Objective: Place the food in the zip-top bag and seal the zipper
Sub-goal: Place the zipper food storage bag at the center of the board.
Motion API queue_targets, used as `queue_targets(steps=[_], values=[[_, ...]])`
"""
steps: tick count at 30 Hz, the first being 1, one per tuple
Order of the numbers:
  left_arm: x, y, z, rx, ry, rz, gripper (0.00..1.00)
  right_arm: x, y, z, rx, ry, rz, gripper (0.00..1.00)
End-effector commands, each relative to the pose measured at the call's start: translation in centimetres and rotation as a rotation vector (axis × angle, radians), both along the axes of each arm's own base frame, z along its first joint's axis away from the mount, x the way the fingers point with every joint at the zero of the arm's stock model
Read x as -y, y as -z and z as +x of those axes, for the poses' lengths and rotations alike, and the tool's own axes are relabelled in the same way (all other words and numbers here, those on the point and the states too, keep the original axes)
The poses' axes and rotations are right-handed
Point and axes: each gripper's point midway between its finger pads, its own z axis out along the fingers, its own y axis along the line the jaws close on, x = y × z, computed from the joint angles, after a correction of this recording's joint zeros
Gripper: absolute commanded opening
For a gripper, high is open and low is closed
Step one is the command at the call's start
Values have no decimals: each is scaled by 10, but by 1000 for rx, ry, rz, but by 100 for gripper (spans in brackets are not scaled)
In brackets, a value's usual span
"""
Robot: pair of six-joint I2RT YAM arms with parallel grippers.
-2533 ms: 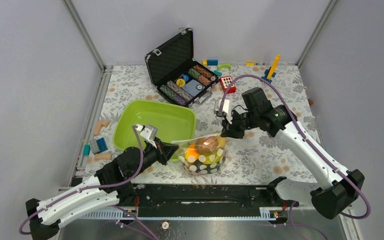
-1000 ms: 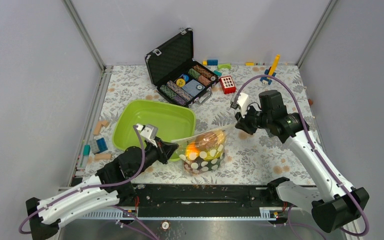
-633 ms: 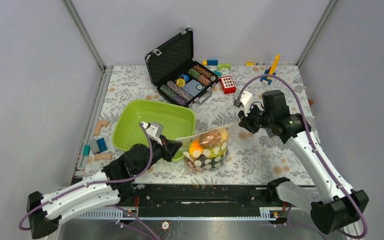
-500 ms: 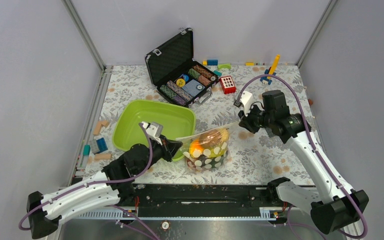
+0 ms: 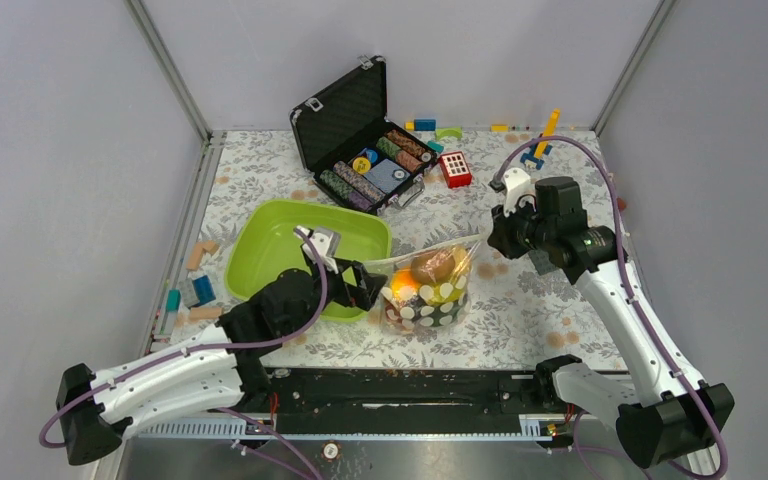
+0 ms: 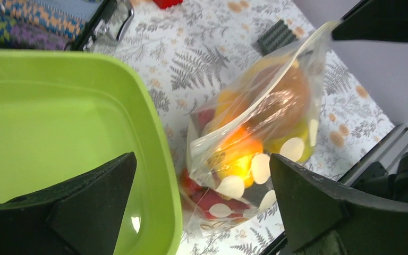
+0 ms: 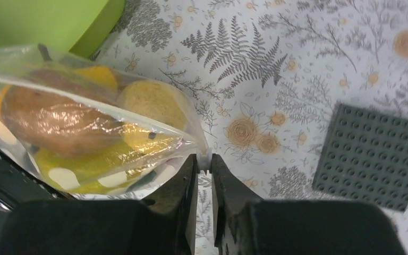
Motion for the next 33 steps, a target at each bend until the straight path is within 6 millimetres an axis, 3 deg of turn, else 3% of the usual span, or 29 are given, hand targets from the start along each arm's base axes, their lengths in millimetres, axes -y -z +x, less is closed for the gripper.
queue_targets(steps=[1, 5, 10, 15, 18, 28, 30, 33], values=[[5, -56, 11, 83, -22, -63, 99, 24, -1, 19, -44, 372, 61, 0], [-6, -63, 10, 76, -62, -87, 99, 75, 12, 28, -83, 663, -36, 0], [-27, -63, 10, 89, -141, -125, 99, 116, 30, 31, -167, 873, -80, 0], [-77, -44, 27, 31, -443, -101, 99, 153, 42, 26, -182, 1053, -149, 4], [-99, -31, 31, -1, -571, -54, 99, 162, 48, 23, -196, 1091, -165, 5], [-131, -15, 27, -54, -740, -22, 99, 193, 59, 0, -166, 1268, -261, 11], [-136, -14, 25, -72, -770, -23, 99, 194, 58, -4, -156, 1284, -248, 25], [-144, -10, 23, -91, -805, 11, 99, 187, 55, -3, -135, 1264, -189, 69]])
